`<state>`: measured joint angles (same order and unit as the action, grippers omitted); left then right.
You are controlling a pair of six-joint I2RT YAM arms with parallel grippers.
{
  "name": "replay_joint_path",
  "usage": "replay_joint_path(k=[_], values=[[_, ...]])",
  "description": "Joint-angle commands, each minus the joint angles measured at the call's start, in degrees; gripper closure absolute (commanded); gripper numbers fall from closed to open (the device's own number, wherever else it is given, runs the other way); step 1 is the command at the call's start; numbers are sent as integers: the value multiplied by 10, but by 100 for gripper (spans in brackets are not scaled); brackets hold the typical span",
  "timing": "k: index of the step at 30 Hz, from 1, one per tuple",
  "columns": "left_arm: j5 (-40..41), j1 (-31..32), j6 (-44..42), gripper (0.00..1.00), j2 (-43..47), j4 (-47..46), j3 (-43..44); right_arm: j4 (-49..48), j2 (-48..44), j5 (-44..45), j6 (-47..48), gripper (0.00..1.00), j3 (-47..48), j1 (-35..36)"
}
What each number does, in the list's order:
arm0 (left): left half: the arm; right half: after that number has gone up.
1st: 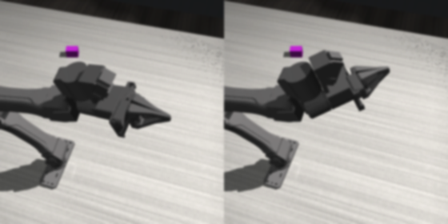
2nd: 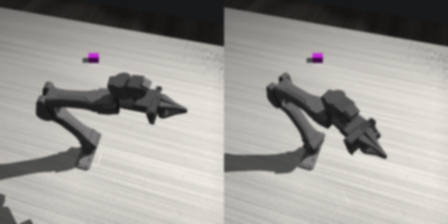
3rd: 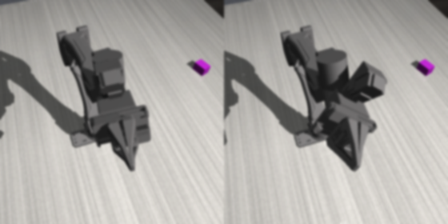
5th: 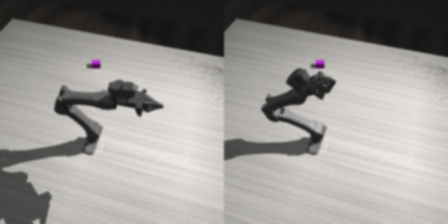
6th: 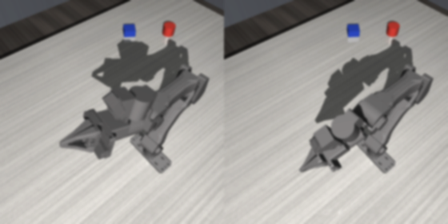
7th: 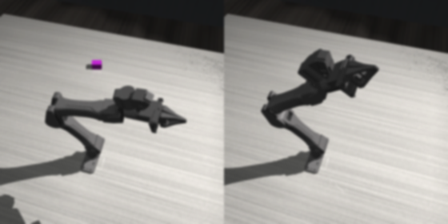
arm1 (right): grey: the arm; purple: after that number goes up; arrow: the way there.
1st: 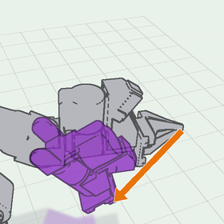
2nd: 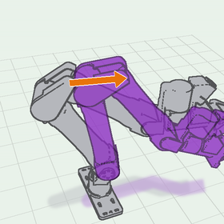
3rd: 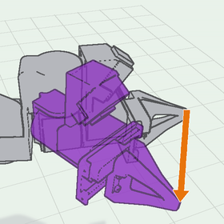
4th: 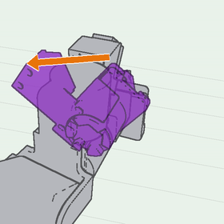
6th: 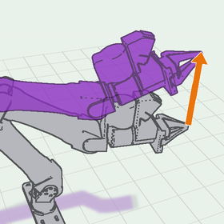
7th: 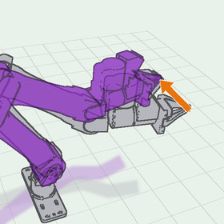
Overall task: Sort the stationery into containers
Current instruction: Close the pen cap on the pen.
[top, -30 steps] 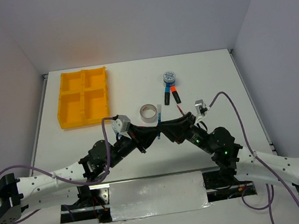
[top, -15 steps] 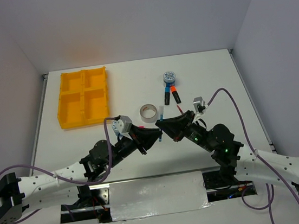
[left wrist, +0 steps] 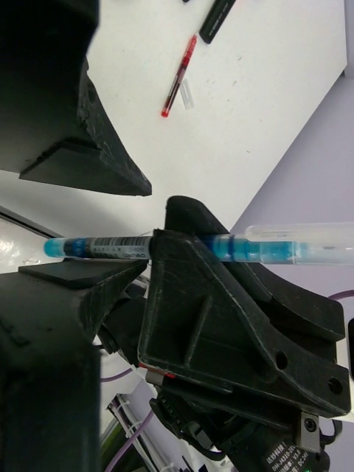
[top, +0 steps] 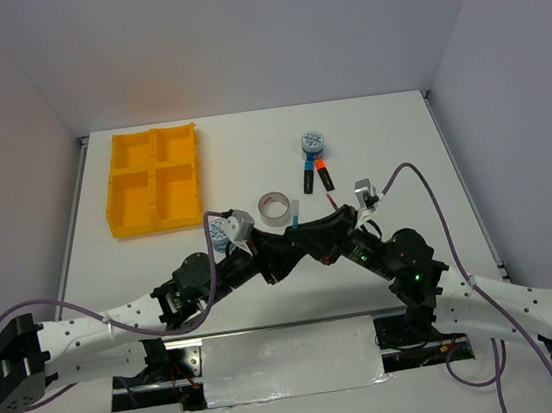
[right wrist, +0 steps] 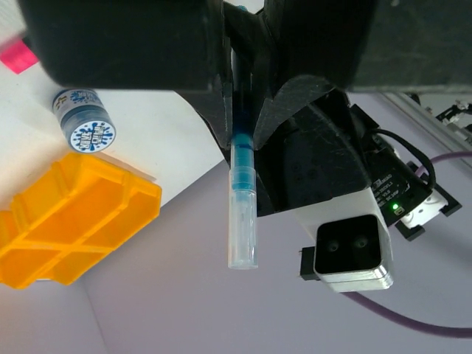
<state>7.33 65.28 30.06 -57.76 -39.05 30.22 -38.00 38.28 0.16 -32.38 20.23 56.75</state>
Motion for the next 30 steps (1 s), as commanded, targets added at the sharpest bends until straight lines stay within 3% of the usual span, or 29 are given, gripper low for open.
replay_joint_path(k=[1, 2, 5, 6, 7, 12, 17, 26, 30], values=[[-14, -1, -10, 54, -1, -37, 20, -28, 1, -17, -3, 100, 12, 4], [-14, -1, -10, 56, 3, -43, 16, -25, 1, -16, -4, 100, 12, 4], [-13, -1, -11, 96, 18, -57, 5, -30, 7, -19, -9, 100, 9, 3], [-14, -1, -11, 100, 19, -55, 6, -34, 10, -21, -11, 100, 5, 4], [-20, -1, -14, 100, 20, -48, 9, -39, 13, -28, -11, 98, 5, 4], [-41, -1, -20, 100, 27, -31, 6, -7, -7, -27, 12, 59, 27, 4], [-58, -1, -17, 100, 38, -35, -16, 59, -22, -17, 34, 45, 61, 4], [-107, -1, -26, 100, 36, -16, -26, 127, -5, -24, 69, 42, 133, 1], [-117, -1, -32, 100, 48, -15, -31, 151, 16, -9, 63, 46, 156, 2]])
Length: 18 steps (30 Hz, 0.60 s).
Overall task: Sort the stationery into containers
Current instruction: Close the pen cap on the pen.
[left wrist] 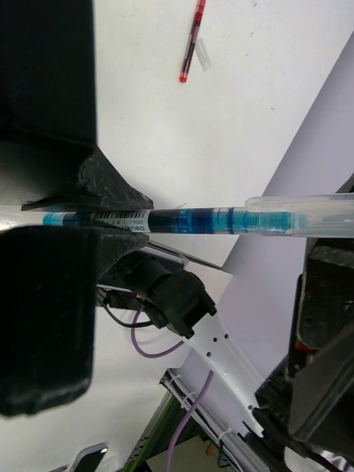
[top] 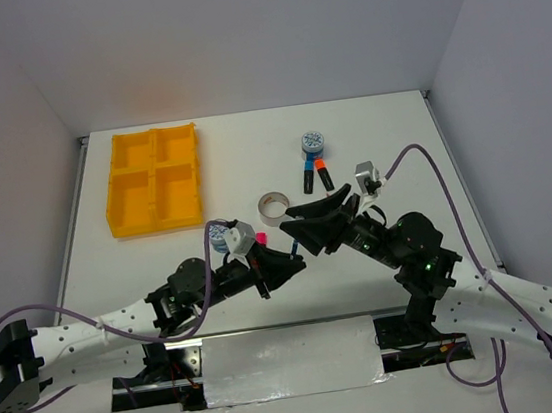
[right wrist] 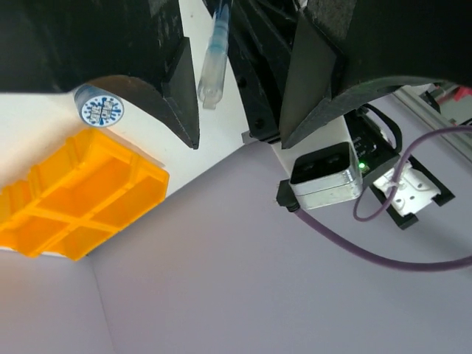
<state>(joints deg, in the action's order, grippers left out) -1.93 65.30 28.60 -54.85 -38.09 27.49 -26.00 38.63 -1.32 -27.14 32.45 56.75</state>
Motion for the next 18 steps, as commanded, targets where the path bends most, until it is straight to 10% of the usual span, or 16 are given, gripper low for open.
replay_joint_path(k=[1, 12, 18], values=[[-25, -1, -17, 100, 19, -22, -3, 31, 14, 7, 12, 46, 34, 2], [-22, -2, -21, 100, 24, -19, -3, 25, 11, -1, 3, 98, 24, 2], [-19, -1, -35, 100, 22, -2, 19, -8, 25, -26, -7, 100, -4, 2]])
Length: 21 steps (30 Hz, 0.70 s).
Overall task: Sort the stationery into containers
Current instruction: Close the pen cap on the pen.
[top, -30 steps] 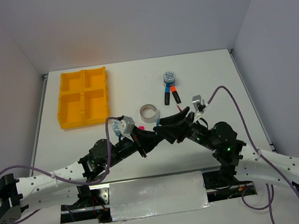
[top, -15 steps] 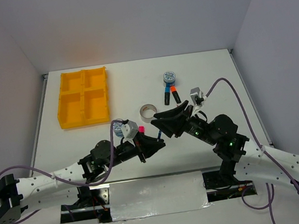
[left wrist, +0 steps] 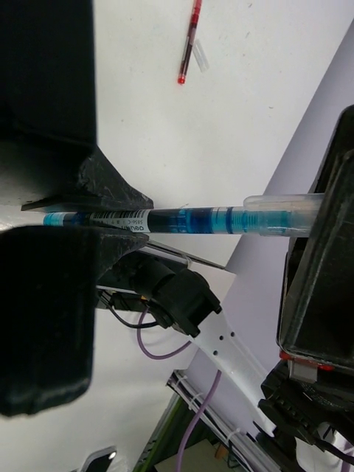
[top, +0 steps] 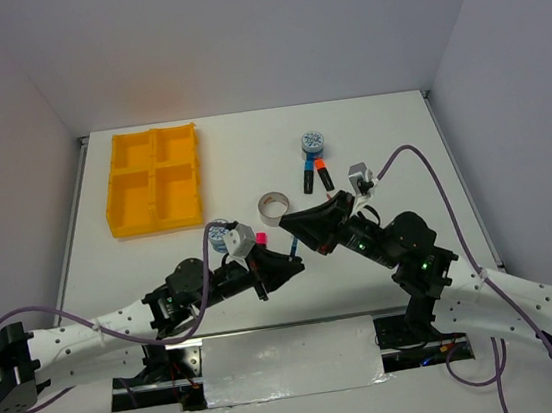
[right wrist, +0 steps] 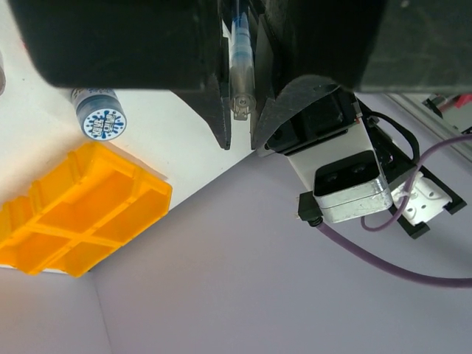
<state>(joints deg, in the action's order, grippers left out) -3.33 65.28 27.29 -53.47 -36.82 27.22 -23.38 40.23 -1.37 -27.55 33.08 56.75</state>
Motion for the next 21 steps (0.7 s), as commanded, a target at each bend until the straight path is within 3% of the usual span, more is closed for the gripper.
replay_joint_path(k=[1, 9, 21], values=[[-5, -1, -34, 100, 8, -9, 39, -40, 15, -30, -6, 100, -22, 2], [-27, -25, -89, 100, 26, 56, 140, -77, 48, -54, -15, 100, -107, 3], [-75, -62, -78, 100, 31, 23, 179, -209, 160, -60, -63, 100, -188, 18]])
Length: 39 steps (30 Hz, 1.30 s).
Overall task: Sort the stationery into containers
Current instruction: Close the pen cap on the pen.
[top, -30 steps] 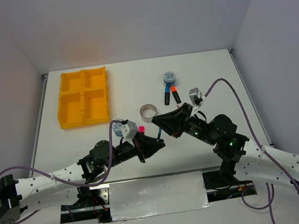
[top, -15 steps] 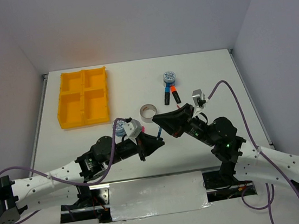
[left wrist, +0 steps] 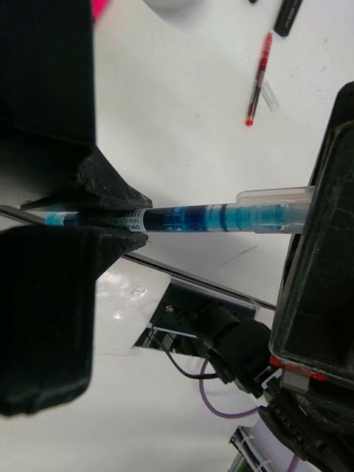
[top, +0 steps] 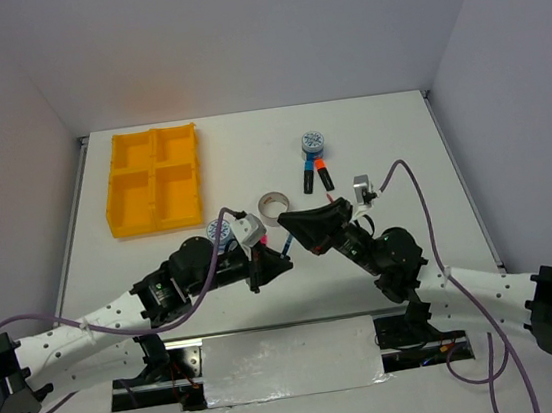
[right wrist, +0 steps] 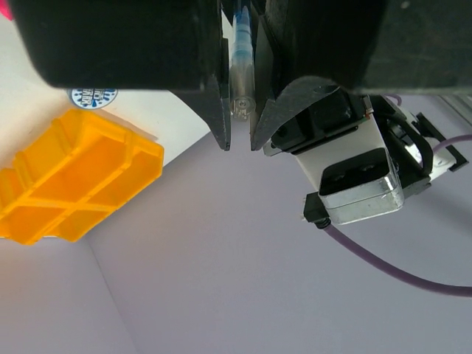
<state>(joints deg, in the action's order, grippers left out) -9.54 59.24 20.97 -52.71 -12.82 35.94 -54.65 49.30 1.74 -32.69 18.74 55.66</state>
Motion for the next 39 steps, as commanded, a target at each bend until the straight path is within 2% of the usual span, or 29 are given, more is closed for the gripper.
replay_joint_path(k=[1, 8, 10, 16, 23, 32, 39], values=[[-14, -5, -15, 100, 25, -215, 93, 84, 80, -89, -14, 100, -49, 37], [-30, -34, -9, 100, 29, -201, 126, 25, 166, -64, -27, 100, -61, 81], [-42, -55, 2, 100, 37, -208, 123, 0, 177, -66, -31, 100, -67, 84], [-91, -131, 63, 100, 52, -251, 107, 7, 204, -58, -24, 100, -54, 106], [-90, -141, 87, 100, 58, -291, 107, -62, 258, -56, -45, 100, -64, 117], [-80, -143, 72, 100, 63, -261, 145, -71, 284, -51, -43, 100, -60, 135], [-92, -180, 93, 100, 67, -268, 150, -76, 290, -53, -45, 100, -64, 142]])
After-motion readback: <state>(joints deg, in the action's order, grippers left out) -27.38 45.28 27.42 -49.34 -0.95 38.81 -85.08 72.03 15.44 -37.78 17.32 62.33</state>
